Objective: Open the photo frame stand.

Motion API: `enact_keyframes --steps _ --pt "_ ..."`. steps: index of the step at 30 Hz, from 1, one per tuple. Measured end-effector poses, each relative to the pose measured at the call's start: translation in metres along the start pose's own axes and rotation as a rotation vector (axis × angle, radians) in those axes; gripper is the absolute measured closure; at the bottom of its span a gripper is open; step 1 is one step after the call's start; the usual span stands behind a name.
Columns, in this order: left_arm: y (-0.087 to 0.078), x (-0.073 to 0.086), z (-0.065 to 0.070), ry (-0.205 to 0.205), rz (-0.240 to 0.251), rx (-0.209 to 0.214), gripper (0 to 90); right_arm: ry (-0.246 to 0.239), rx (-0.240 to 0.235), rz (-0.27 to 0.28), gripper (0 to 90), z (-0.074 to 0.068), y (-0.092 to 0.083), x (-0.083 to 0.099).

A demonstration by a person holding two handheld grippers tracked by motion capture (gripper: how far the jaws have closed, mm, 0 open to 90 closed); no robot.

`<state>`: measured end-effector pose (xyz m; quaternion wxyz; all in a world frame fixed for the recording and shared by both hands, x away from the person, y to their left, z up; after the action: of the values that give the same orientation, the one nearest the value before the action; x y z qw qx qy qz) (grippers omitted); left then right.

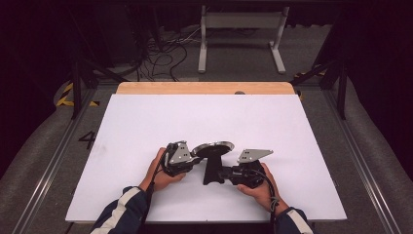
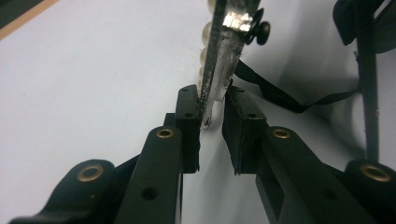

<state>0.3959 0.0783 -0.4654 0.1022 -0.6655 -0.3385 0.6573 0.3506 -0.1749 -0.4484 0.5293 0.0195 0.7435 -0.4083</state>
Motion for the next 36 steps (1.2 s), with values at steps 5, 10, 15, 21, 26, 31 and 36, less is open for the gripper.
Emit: enact_keyframes --steps 5,10,15,21,26,31,36 --pt "0.0 0.001 -0.003 -0.007 -0.01 -0.034 78.2 0.002 0.003 -0.007 78.1 0.001 0.0 0.0" --pt "0.001 0.001 -0.004 -0.008 -0.012 -0.042 78.1 0.005 0.001 -0.008 78.6 0.002 0.0 0.0" --pt "0.002 0.0 -0.004 -0.002 -0.02 -0.056 78.0 0.003 0.004 -0.01 79.1 0.003 0.0 0.0" --pt "0.002 0.001 -0.006 -0.01 -0.019 -0.052 77.9 0.005 0.005 -0.008 79.2 0.003 0.001 0.0" --pt "0.001 0.001 -0.006 -0.029 -0.013 -0.047 77.1 0.002 0.012 -0.01 78.6 0.003 0.001 -0.001" --pt "-0.008 0.0 -0.008 -0.033 0.032 -0.021 74.0 -0.009 0.045 -0.012 78.2 0.0 -0.001 -0.003" --pt "-0.018 -0.003 -0.008 -0.027 0.047 -0.013 71.7 -0.018 0.075 -0.008 75.9 -0.002 -0.005 -0.003"
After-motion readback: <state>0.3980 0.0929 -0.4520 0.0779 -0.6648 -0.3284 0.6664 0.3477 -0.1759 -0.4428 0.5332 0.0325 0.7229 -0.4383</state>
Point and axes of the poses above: each handheld gripper's, and its own axes: y roughly forward along the jaws, x roughly out of its underside, z roughly to its right, the point moved 1 cm from there along y, roughly forward along the jaws, and after that the axes turned 8 degrees about x, right-handed, at the moved point
